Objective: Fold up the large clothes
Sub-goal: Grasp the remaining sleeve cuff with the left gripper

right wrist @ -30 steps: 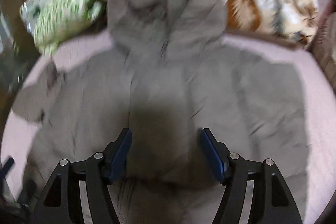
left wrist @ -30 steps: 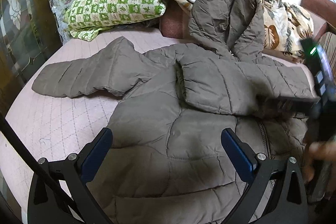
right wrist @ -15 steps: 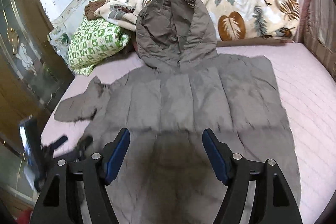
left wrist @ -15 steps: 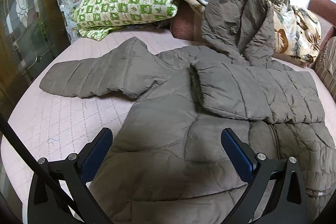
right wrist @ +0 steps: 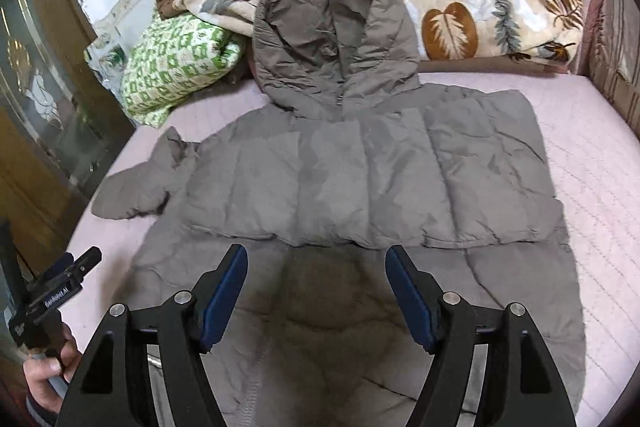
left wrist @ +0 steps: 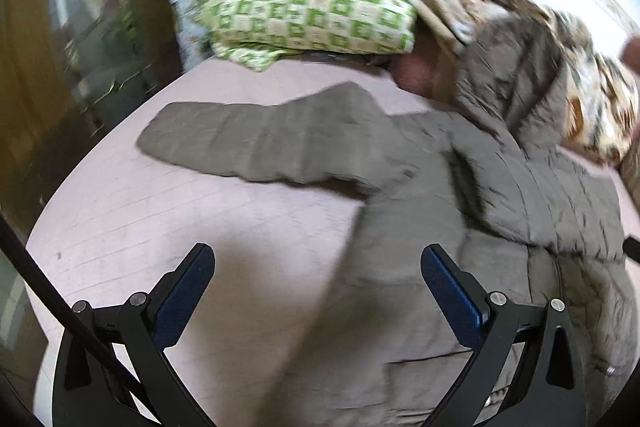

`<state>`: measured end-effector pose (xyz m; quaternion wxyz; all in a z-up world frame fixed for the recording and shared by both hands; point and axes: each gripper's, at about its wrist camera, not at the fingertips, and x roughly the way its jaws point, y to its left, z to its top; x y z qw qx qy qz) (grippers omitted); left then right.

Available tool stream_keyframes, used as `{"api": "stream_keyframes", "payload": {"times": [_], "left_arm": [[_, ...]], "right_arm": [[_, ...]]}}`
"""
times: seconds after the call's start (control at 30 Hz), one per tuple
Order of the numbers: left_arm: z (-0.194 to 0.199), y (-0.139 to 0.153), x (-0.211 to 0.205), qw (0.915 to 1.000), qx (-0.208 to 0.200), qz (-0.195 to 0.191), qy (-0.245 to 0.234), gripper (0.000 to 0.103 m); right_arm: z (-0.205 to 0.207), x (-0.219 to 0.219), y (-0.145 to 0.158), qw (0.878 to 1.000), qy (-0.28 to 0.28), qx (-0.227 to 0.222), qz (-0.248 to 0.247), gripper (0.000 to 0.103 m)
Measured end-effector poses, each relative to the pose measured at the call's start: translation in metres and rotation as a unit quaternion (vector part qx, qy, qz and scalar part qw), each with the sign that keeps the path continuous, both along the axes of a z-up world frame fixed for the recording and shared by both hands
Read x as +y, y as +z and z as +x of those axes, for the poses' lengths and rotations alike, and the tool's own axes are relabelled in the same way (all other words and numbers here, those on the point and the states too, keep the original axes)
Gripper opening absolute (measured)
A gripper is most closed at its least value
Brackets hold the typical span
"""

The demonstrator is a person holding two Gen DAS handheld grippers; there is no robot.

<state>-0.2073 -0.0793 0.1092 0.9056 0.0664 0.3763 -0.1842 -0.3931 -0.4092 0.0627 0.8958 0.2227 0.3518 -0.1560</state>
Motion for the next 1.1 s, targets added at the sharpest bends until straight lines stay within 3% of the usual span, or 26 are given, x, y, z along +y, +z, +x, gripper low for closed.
{"api": "stream_keyframes", "payload": {"times": [0.2, 0.37, 0.5, 0.6, 0.77, 0.8, 1.0, 1.1], "left_arm": [[0.043, 0.011, 0.069, 0.9979, 0.023, -0.020, 0.057, 0.103], [0.096, 0.004, 0.119, 0.9871, 0.081, -0.085, 0.109, 0.103], [0.143, -0.015, 0.160, 0.9646, 0.128, -0.157, 0.169, 0.102], [0.175, -0.033, 0.180, 0.9428, 0.157, -0.211, 0.205, 0.085], [0.221, -0.064, 0.183, 0.9193, 0.197, -0.270, 0.208, 0.070], [0.227, -0.067, 0.181, 0.9176, 0.198, -0.271, 0.213, 0.064], [0.261, -0.093, 0.184, 0.9043, 0.180, -0.293, 0.253, 0.059], [0.275, -0.095, 0.184, 0.9035, 0.163, -0.305, 0.253, 0.059]], "right_arm": [[0.004, 0.016, 0.008, 0.999, 0.020, -0.007, -0.023, 0.076], [0.006, 0.018, 0.006, 0.999, 0.024, -0.004, -0.023, 0.076], [0.009, 0.019, 0.004, 0.999, 0.025, -0.001, -0.025, 0.076], [0.011, 0.017, 0.001, 0.999, 0.026, 0.004, -0.026, 0.076], [0.018, 0.016, -0.009, 0.999, 0.031, 0.015, -0.018, 0.076], [0.019, 0.016, -0.011, 0.999, 0.032, 0.017, -0.017, 0.076], [0.026, 0.017, -0.020, 0.999, 0.037, 0.031, -0.023, 0.076], [0.026, 0.015, -0.022, 0.998, 0.036, 0.034, -0.025, 0.076]]}}
